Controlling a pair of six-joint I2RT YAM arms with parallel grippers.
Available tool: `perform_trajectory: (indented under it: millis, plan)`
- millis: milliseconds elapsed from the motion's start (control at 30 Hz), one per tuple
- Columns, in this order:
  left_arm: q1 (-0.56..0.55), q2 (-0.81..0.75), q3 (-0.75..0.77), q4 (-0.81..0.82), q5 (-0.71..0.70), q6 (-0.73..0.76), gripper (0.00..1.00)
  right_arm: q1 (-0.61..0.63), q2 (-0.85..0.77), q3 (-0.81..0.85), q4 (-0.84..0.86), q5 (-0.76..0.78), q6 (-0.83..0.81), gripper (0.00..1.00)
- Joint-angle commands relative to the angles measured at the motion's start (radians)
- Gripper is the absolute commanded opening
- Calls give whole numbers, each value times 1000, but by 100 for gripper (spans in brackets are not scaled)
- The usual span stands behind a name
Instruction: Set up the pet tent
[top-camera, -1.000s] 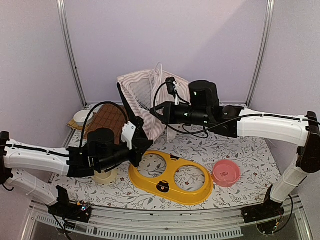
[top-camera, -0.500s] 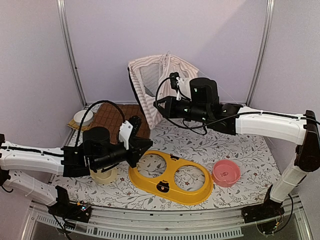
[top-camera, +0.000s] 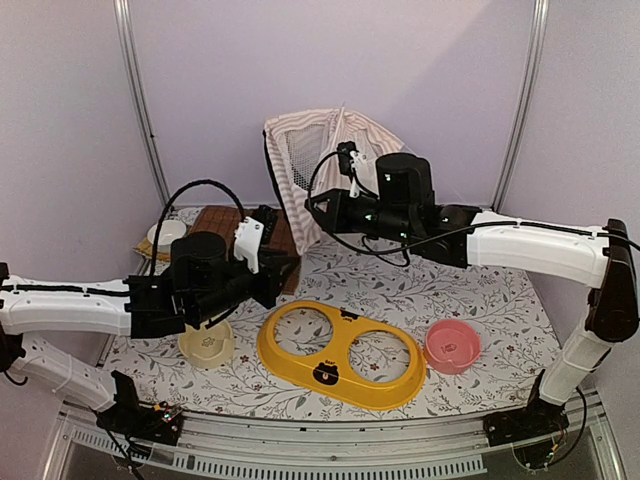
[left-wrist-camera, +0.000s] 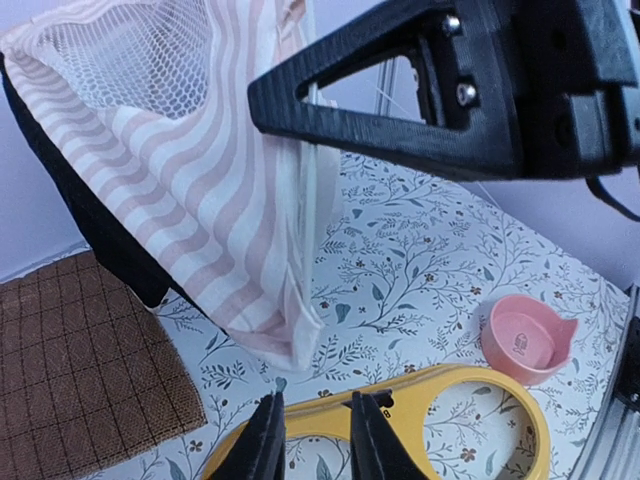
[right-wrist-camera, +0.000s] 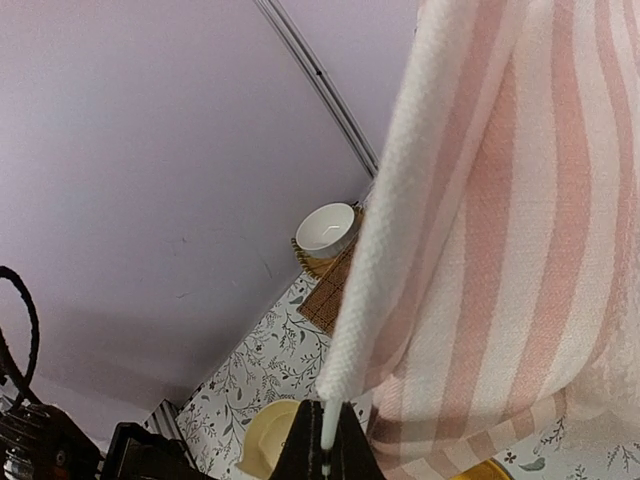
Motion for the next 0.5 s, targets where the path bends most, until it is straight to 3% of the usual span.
perform_trajectory:
  millis: [0, 200, 467]
  plan:
    - [31, 42, 71, -20, -13, 31, 23, 4, 12, 39, 31, 22, -19, 0]
    - [55, 64, 107, -60, -30, 25, 28, 9, 9, 42, 9, 19, -31, 0]
    - [122, 19, 149, -112, 80, -4, 32, 16, 33, 61, -38, 1, -44, 0]
